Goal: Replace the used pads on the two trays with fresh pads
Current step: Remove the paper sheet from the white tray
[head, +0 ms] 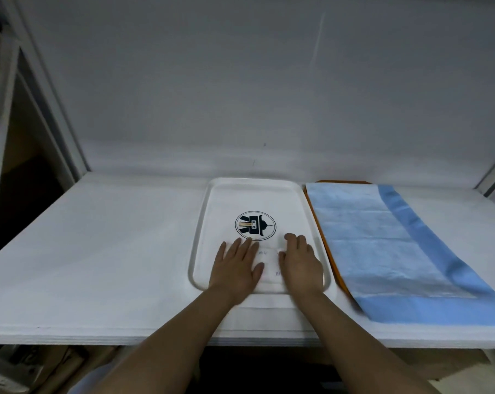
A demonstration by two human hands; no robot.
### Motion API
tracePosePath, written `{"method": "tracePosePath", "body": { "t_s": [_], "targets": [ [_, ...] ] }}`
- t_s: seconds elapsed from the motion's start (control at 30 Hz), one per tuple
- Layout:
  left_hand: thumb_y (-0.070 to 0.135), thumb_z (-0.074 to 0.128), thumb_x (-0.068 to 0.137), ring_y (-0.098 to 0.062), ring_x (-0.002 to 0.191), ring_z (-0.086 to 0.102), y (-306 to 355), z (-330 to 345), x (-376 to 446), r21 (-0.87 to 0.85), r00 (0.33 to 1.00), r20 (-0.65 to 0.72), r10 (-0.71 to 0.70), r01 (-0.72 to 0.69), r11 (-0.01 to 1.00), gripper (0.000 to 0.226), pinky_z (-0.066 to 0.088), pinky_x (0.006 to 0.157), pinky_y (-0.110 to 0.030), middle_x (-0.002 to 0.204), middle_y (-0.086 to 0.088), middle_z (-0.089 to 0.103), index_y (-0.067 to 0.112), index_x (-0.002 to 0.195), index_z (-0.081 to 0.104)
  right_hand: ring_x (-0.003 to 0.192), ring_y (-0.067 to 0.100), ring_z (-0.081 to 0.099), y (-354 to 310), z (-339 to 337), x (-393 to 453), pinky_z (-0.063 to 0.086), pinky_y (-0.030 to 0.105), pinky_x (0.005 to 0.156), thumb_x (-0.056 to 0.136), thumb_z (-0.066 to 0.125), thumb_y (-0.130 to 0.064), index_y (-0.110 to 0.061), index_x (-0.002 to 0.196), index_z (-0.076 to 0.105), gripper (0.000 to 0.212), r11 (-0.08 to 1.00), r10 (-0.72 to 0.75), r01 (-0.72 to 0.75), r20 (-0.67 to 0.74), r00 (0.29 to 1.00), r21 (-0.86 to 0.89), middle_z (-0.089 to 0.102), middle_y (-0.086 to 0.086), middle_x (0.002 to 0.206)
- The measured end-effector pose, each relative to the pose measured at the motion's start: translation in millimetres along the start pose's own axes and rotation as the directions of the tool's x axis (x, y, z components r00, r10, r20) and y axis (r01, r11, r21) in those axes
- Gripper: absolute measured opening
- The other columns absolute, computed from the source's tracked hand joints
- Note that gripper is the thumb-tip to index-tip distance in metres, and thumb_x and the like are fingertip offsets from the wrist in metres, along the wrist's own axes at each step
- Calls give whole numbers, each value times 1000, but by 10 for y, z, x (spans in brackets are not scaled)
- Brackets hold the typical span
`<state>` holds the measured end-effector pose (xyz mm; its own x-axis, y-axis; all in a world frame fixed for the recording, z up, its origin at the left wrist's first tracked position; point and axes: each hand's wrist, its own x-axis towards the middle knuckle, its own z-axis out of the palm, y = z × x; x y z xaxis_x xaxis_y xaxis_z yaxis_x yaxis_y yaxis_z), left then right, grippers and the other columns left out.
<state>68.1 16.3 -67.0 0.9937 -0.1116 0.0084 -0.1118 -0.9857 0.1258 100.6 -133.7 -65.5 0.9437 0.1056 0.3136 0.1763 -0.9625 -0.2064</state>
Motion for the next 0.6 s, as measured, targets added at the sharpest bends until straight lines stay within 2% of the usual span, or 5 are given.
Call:
{"method": "tracePosePath", "body": {
  "t_s": [0.07, 0.13, 0.23, 0.33, 0.6],
  "targets": [
    [47, 16, 101, -14, 147, -5, 1, 7, 10, -17, 999, 32, -14, 14, 1000, 58, -10, 118, -38, 160, 4, 0, 24, 153, 2, 83, 29, 66, -11, -4, 3, 50, 33, 56, 65, 77, -11, -13, 103, 68, 39, 993, -115, 114, -30, 993, -37, 67, 10, 102],
    [47, 15, 101, -14, 147, -6, 4, 5, 8, -19, 998, 60, -26, 27, 999, 59, -9, 118, -38, 160, 3, -3, 24, 152, 1, 108, 26, 63, 1, 14, -37, 51, 38, 83, 79, 59, -22, -17, 109, 69, 33, 961, -276, 276, 23, 961, 5, 65, 5, 120],
    [47, 15, 101, -14, 147, -8, 13, -2, -5, -49, 996, 83, -40, 44, 998, 58, -9, 119, -39, 160, 4, -4, 26, 153, 0, 146, 15, 15, -11, -14, -107, 10, 35, 117, 93, 13, -44, -21, 147, 31, 61, 954, -295, 262, 310, 904, 143, 26, -6, 155],
    [47, 16, 101, -13, 147, -7, -50, 8, -30, -55, 997, 71, -24, 28, 998, 58, -8, 119, -38, 160, 5, -2, 27, 153, 1, 146, 10, -6, 13, -7, -96, -5, 34, 118, 97, 10, -55, -28, 152, 8, 62, 975, -221, 197, 441, 870, 100, 2, -8, 160],
    [47, 16, 101, -13, 147, -9, -162, 39, -41, -112, 996, 92, -14, 24, 993, 58, -7, 120, -37, 160, 5, -5, 27, 152, -2, 146, 14, -11, 19, 18, -122, -4, 36, 120, 98, 19, -55, -22, 152, -2, 67, 995, -83, 48, 515, 853, 82, -10, -2, 160]
  ]
}}
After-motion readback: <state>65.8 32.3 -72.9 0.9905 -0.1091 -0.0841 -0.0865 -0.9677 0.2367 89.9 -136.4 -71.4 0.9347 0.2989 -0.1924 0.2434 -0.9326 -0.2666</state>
